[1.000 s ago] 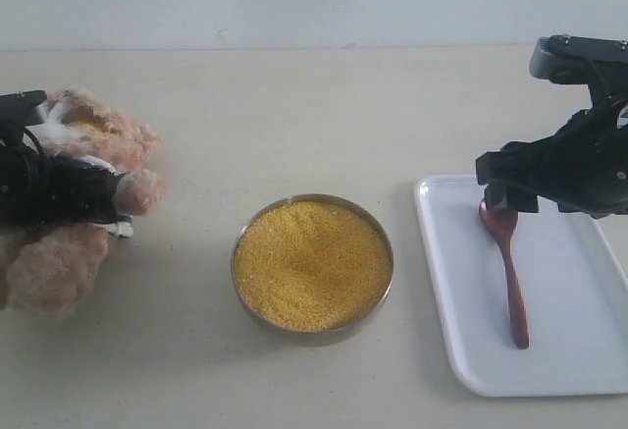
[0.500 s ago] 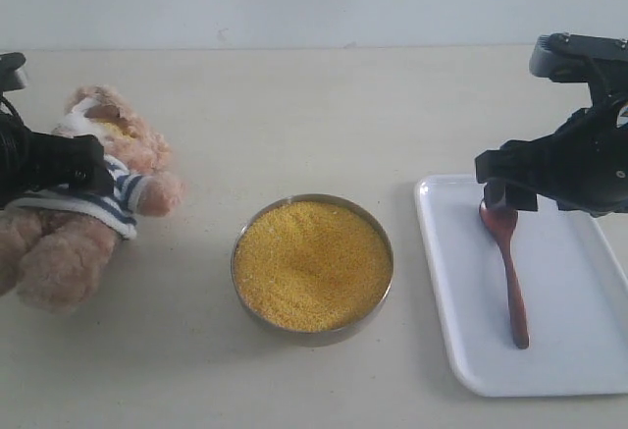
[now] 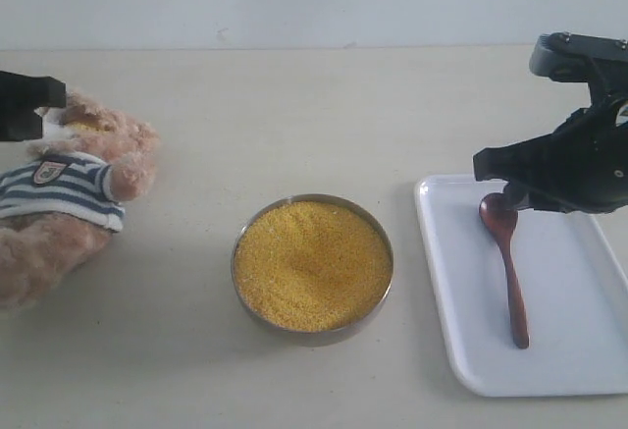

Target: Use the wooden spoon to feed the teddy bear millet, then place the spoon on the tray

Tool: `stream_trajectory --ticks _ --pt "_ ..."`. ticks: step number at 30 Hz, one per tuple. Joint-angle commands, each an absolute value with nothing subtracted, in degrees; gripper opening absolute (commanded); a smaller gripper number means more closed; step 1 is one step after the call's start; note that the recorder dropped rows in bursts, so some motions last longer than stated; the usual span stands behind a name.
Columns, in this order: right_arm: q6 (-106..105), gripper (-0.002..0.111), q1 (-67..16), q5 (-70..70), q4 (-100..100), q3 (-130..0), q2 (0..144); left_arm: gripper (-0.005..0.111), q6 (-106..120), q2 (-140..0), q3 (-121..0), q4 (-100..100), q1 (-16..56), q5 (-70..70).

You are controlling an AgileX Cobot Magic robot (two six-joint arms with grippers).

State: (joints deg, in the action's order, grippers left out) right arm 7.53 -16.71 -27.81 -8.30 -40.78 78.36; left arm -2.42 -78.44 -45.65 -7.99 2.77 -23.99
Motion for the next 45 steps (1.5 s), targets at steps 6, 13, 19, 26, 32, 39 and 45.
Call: stream_trajectory --ticks 6,13,19,26,32,39,45 --pt "7.1 0.001 -16.7 -23.1 -8.4 -40.6 73.1 0.004 -3.1 -66.2 -46.1 -7.5 0.0 -19.5" --pt "4.5 0.001 -16.7 -15.1 -8.2 -40.6 61.7 0.004 -3.1 -54.4 -44.5 -7.7 -1.7 -11.6" --pt "-0.3 0.001 -16.7 -4.4 -8.2 -38.3 50.6 0.004 -2.6 -43.9 -36.7 -7.7 -1.7 0.9" --pt "-1.7 0.001 -16.7 4.9 -8.4 -26.3 37.5 0.004 1.4 -28.2 -24.5 -7.7 -1.7 7.5" --pt "-1.7 0.001 -16.7 4.2 -8.4 -23.6 31.1 0.004 4.5 -16.2 -17.9 -7.7 -1.7 5.9" --pt "-1.7 0.001 -16.7 4.9 -8.4 -23.6 30.0 0.004 4.5 -10.7 -17.3 -7.7 -1.7 4.0" --pt "-1.7 0.001 -16.7 4.9 -8.4 -23.6 30.0 0.004 4.5 -10.1 -17.3 -7.7 -1.7 4.0"
